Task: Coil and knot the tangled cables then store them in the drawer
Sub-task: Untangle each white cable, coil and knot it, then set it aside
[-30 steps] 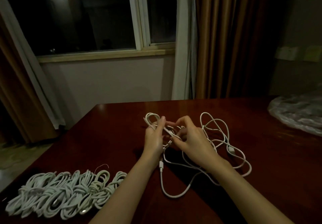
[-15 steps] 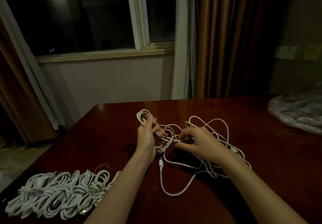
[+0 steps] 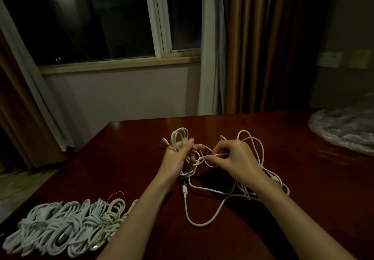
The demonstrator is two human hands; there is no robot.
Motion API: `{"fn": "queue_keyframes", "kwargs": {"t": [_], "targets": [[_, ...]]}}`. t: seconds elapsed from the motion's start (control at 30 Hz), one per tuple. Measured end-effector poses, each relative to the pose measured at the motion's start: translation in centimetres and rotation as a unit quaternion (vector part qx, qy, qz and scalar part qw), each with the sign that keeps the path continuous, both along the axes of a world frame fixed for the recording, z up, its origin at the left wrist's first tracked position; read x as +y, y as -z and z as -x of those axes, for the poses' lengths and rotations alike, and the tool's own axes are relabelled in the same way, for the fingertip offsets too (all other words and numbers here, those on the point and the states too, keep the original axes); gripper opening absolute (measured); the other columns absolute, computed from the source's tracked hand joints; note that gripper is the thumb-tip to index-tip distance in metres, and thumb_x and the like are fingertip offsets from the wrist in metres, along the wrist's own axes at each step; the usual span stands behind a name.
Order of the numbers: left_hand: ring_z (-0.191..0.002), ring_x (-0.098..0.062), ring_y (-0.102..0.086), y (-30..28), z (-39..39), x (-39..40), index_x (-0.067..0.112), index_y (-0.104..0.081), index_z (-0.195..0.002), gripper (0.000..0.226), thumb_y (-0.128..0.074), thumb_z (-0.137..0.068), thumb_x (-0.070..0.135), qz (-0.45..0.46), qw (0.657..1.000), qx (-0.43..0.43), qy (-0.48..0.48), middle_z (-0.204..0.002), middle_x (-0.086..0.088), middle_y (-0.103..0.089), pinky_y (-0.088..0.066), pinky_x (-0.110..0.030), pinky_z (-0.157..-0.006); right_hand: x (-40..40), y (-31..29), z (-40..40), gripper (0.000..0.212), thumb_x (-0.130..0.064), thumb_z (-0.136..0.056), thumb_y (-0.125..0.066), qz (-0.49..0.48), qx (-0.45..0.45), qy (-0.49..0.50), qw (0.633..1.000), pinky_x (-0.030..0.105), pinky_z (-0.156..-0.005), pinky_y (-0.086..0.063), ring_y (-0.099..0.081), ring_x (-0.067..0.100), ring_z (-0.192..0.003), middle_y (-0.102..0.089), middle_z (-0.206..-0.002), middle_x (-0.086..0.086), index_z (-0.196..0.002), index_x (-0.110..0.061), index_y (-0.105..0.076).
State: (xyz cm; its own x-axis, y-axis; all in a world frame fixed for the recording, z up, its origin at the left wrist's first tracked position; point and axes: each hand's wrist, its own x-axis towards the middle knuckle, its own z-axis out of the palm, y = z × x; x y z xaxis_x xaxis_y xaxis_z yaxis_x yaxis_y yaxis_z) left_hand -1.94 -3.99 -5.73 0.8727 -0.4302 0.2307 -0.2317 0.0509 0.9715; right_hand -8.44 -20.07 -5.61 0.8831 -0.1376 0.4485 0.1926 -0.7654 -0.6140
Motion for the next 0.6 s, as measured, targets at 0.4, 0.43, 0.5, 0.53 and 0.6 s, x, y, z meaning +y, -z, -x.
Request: {"fn": "queue_keyframes", "kwargs": {"t": [0.4,0.43,0.5,0.53,0.6], "targets": [[-0.071,-0.008,-0.067,-0.4,1.4,-0.8,0.025,-0.073,-0.071,0.019,-0.063,-0.087,0.027,-0.033,0.994,0.039,0.101,-0.070,0.007,-0.070,-0.051,-0.019,-0.067,0.1,-0.8,0.1,0.012,-0.007,-0.086,-0.067,-0.224,0.049,-0.118,0.966,0.023,-0.061,-0.050,-0.067,0.009,-0.069,-0.070,-0.078,-0.002,-0.087,-0.018,-0.064],[-0.078,-0.008,-0.070,-0.5,1.4,-0.7,0.023,-0.073,-0.077,0.014,-0.064,-0.086,0.029,-0.022,0.995,0.046,0.088,-0.077,0.006,-0.073,-0.052,-0.020,-0.071,0.0,-0.7,0.1,0.010,-0.011,-0.087,-0.068,-0.223,0.053,-0.126,0.965,0.025,-0.067,-0.054,-0.069,0.011,-0.075,-0.071,-0.082,-0.001,-0.090,-0.019,-0.064],[-0.083,-0.009,-0.069,-0.2,0.9,-0.4,0.023,-0.074,-0.075,0.018,-0.067,-0.077,0.039,-0.003,0.997,0.070,0.044,-0.078,0.006,-0.074,-0.050,-0.024,-0.078,-0.1,-0.7,0.3,0.010,-0.019,-0.087,-0.069,-0.208,0.069,-0.141,0.965,0.027,-0.078,-0.056,-0.069,0.013,-0.084,-0.071,-0.090,0.004,-0.096,-0.020,-0.065],[-0.079,-0.009,-0.067,-0.2,0.7,-0.4,0.025,-0.074,-0.067,0.020,-0.068,-0.074,0.042,0.010,0.996,0.082,0.017,-0.073,0.007,-0.073,-0.047,-0.025,-0.079,-0.1,-0.6,0.3,0.012,-0.021,-0.088,-0.068,-0.195,0.079,-0.146,0.967,0.026,-0.079,-0.055,-0.069,0.014,-0.085,-0.071,-0.092,0.006,-0.099,-0.020,-0.065],[-0.062,-0.003,-0.059,-0.2,0.5,-0.6,0.026,-0.067,-0.048,0.035,-0.067,-0.081,0.036,0.033,0.996,0.087,-0.013,-0.056,0.011,-0.063,-0.041,-0.024,-0.071,0.0,-0.5,0.3,0.016,-0.024,-0.090,-0.065,-0.174,0.092,-0.143,0.970,0.024,-0.080,-0.054,-0.069,0.010,-0.083,-0.071,-0.093,0.003,-0.105,-0.018,-0.065]]}}
